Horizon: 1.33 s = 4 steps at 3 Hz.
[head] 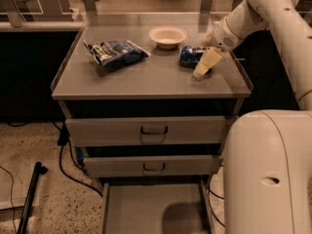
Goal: Place pepsi can into bottom drawer
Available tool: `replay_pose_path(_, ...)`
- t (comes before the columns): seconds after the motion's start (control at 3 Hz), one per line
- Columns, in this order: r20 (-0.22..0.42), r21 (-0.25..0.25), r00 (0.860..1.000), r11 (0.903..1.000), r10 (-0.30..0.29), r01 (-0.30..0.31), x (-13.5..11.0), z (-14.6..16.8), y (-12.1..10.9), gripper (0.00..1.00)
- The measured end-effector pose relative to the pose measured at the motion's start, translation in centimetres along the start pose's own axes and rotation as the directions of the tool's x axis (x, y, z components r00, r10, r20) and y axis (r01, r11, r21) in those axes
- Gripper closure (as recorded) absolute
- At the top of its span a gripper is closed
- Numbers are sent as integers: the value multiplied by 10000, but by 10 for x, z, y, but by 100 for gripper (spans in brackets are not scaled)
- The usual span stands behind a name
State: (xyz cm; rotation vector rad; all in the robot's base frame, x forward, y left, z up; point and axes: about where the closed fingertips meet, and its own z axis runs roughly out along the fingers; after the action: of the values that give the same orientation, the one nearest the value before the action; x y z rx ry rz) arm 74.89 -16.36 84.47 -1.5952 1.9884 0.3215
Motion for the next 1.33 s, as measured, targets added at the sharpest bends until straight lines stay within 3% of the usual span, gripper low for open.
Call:
replay_pose_path(1.0, -1, -29, 10000, 10000, -36, 36, -1, 2, 0, 88)
replay_pose_path(1.33, -117, 41, 9992, 9993, -380, 381, -10, -26, 13, 100)
